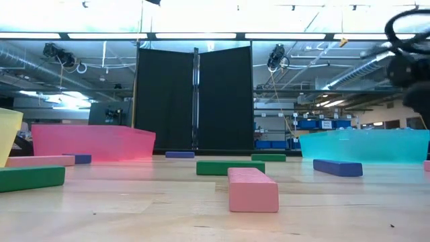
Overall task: Sort blocks
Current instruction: Put the pink block into the red bin
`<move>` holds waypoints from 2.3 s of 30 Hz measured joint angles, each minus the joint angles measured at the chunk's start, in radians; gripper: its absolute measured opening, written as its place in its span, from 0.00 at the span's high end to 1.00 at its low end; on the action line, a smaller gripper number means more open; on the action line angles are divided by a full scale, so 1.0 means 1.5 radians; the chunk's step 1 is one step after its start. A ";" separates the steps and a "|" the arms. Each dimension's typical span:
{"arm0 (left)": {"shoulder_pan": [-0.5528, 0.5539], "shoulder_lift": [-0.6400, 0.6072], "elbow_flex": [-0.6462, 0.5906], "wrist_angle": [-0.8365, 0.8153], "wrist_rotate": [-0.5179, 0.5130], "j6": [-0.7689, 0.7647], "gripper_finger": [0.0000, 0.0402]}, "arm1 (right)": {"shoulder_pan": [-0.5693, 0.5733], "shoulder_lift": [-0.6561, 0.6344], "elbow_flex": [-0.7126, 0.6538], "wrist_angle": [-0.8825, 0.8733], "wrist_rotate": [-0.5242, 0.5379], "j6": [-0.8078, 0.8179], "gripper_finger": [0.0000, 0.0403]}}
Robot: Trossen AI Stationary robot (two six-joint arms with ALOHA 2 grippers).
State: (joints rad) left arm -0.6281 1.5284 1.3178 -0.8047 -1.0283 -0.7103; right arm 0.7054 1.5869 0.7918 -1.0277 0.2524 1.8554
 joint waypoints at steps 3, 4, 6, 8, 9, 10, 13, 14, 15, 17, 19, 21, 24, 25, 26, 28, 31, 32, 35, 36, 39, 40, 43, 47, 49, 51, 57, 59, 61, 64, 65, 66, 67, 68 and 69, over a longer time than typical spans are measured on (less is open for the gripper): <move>-0.002 0.000 0.000 0.000 0.000 0.000 0.26 | 0.002 -0.009 -0.040 0.055 0.000 0.014 0.21; -0.003 0.000 0.000 -0.001 0.000 0.000 0.26 | 0.002 -0.015 -0.053 0.074 0.001 0.020 0.21; -0.005 0.000 0.000 -0.001 0.000 0.000 0.26 | 0.003 -0.020 -0.075 0.103 0.007 0.024 0.22; -0.006 0.000 0.000 -0.001 0.000 0.000 0.26 | 0.003 -0.022 -0.083 0.117 0.008 0.030 0.25; -0.006 0.000 0.000 -0.001 0.000 0.000 0.26 | 0.003 -0.022 -0.083 0.119 0.009 0.032 0.27; -0.006 0.000 0.000 -0.001 0.000 0.000 0.26 | 0.003 -0.022 -0.083 0.121 0.008 0.033 0.29; -0.006 0.000 0.000 -0.001 0.000 0.000 0.26 | 0.002 -0.023 -0.083 0.129 0.008 0.033 0.40; -0.006 0.000 0.000 -0.001 0.000 0.000 0.26 | 0.003 -0.023 -0.081 0.131 0.008 0.036 0.44; -0.006 0.000 0.000 -0.001 0.000 0.000 0.26 | 0.004 -0.023 -0.080 0.133 0.007 0.037 0.48; -0.006 0.000 0.000 -0.001 0.000 -0.001 0.26 | 0.004 -0.022 -0.079 0.140 0.008 0.042 0.58; -0.006 0.000 0.000 -0.001 0.000 -0.001 0.26 | 0.004 -0.022 -0.078 0.144 0.009 0.050 0.67; -0.006 0.000 0.000 -0.001 0.000 -0.001 0.26 | 0.004 -0.022 -0.078 0.144 0.011 0.051 0.72; -0.006 0.000 0.000 0.000 0.000 -0.001 0.26 | 0.004 -0.023 -0.079 0.147 0.019 0.052 0.72; -0.006 0.000 0.000 0.000 0.000 -0.001 0.26 | 0.004 -0.024 -0.080 0.150 0.027 0.051 0.72; -0.006 0.000 0.000 0.000 0.000 -0.001 0.26 | 0.004 -0.026 -0.079 0.153 0.037 0.050 0.72; -0.006 0.000 0.000 0.003 -0.002 -0.001 0.26 | 0.004 -0.028 -0.069 0.148 0.055 0.044 0.72; -0.006 -0.001 0.004 0.022 -0.017 -0.003 0.26 | -0.010 -0.037 -0.034 0.146 0.139 0.010 0.72; -0.006 -0.003 0.009 0.028 -0.018 -0.002 0.26 | -0.017 -0.044 -0.023 0.145 0.169 -0.009 0.72; -0.006 -0.007 0.038 0.038 -0.037 0.017 0.26 | -0.052 -0.050 0.008 0.178 0.222 -0.114 0.72; -0.006 -0.007 0.050 0.037 -0.043 0.026 0.26 | -0.069 -0.053 0.022 0.208 0.240 -0.164 0.72; -0.006 -0.007 0.092 0.036 -0.058 0.069 0.26 | -0.127 -0.055 0.052 0.317 0.273 -0.340 0.72; -0.006 -0.007 0.108 0.036 -0.060 0.086 0.26 | -0.147 -0.053 0.058 0.366 0.273 -0.405 0.72; -0.006 -0.007 0.158 0.036 -0.062 0.147 0.26 | -0.207 -0.044 0.068 0.575 0.264 -0.612 0.72; -0.022 -0.007 0.225 0.036 -0.075 0.234 0.26 | -0.286 -0.006 0.078 0.819 0.198 -0.820 0.72; -0.036 -0.007 0.255 0.037 -0.089 0.274 0.26 | -0.319 0.025 0.095 0.904 0.158 -0.882 0.72; -0.051 -0.009 0.283 0.036 -0.105 0.309 0.26 | -0.349 0.068 0.128 0.967 0.121 -0.927 0.72; -0.090 -0.047 0.329 0.036 -0.157 0.366 0.26 | -0.416 0.236 0.296 1.035 0.028 -1.021 0.72; -0.100 -0.064 0.329 0.034 -0.165 0.366 0.26 | -0.435 0.293 0.361 1.049 0.009 -1.039 0.72; -0.107 -0.077 0.329 0.031 -0.180 0.366 0.26 | -0.454 0.352 0.433 1.059 -0.010 -1.056 0.72; -0.115 -0.088 0.329 0.027 -0.200 0.366 0.26 | -0.478 0.434 0.540 1.058 -0.024 -1.083 0.72; -0.118 -0.089 0.329 0.024 -0.206 0.364 0.26 | -0.487 0.458 0.574 1.053 -0.032 -1.085 0.72; -0.119 -0.090 0.329 0.018 -0.209 0.360 0.26 | -0.496 0.482 0.609 1.042 -0.039 -1.084 0.72; -0.120 -0.091 0.329 0.009 -0.209 0.349 0.26 | -0.505 0.505 0.643 1.029 -0.047 -1.081 0.72; -0.120 -0.091 0.329 -0.003 -0.210 0.338 0.26 | -0.513 0.529 0.675 1.014 -0.053 -1.078 0.72; -0.120 -0.091 0.329 -0.015 -0.210 0.325 0.26 | -0.523 0.550 0.705 1.001 -0.060 -1.074 0.72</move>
State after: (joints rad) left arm -0.8078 1.3922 1.8114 -0.8274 -1.3435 -0.2232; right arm -0.0784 2.4123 1.8496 0.4740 0.1630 0.2437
